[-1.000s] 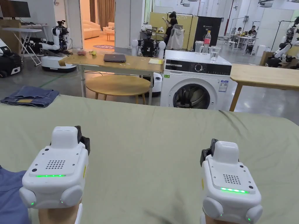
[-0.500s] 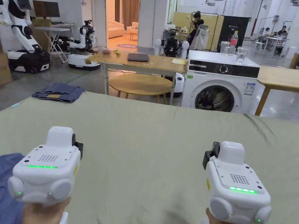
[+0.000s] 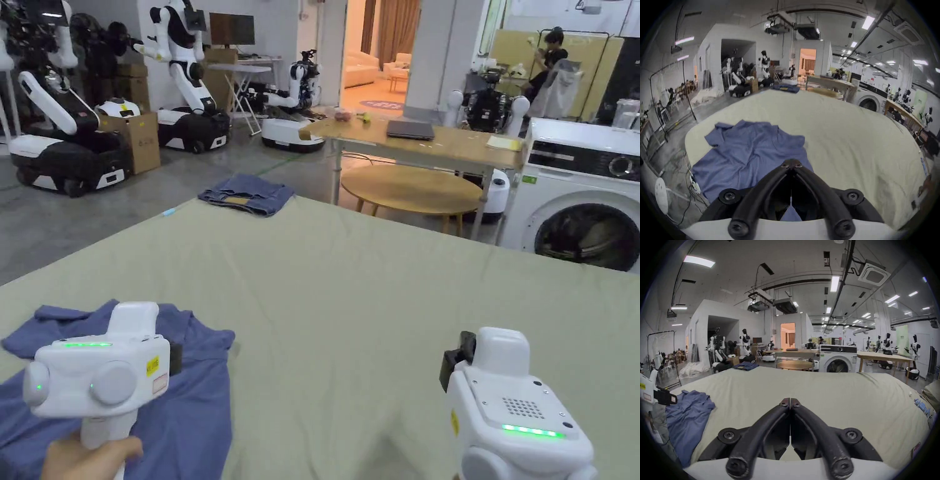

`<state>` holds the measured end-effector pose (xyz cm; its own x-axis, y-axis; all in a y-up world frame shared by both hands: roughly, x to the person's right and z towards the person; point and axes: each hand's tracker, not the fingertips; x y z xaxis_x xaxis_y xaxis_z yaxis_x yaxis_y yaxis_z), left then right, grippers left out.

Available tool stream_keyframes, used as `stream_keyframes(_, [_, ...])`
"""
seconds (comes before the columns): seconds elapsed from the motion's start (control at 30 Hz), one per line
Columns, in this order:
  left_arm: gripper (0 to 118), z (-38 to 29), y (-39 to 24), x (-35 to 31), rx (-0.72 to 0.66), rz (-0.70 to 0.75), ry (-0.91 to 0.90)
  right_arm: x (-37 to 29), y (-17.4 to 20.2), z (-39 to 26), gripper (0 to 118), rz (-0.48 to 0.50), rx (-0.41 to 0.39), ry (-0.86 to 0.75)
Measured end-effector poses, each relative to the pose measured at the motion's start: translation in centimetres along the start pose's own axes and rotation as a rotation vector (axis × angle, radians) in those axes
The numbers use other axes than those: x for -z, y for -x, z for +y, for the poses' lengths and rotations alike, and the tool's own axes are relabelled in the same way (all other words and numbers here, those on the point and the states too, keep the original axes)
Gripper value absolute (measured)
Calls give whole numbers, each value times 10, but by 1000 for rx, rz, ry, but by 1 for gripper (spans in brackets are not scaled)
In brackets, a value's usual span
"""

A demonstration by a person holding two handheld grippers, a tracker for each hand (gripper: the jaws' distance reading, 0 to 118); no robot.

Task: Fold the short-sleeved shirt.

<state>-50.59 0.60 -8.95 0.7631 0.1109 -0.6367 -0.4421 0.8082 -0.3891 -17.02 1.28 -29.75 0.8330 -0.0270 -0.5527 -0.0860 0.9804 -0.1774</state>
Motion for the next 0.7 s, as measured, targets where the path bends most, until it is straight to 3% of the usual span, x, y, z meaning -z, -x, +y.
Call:
stream_keyframes(0.1, [37,0,4,13,-25,-59,77,2,6,-6,0,31,-7,26])
stream_keyframes(0.13, [60,2,5,20,-32,-84,112,2,8,-8,0,36,-12,34])
stream_keyframes(0.17, [64,5,6,25,-51,-109,140,2,9,-10,0,37,-16,42])
stream_keyframes(0.37, [63,4,-1,71,-87,-125,275,2,0,-17,0,27,-29,66])
stream_keyframes(0.53, [61,-15,-11,126,-33,-81,441,4,-14,-18,0,-8,-16,81])
stream_keyframes(0.6, [59,-22,-16,126,54,-35,438,4,-20,-19,0,-22,-5,88])
stream_keyframes(0.67, [47,-18,-27,120,128,-14,392,3,-24,-20,0,-34,7,92])
stream_keyframes(0.7, [33,-20,-31,115,142,-15,383,3,-26,-21,0,-39,13,93])
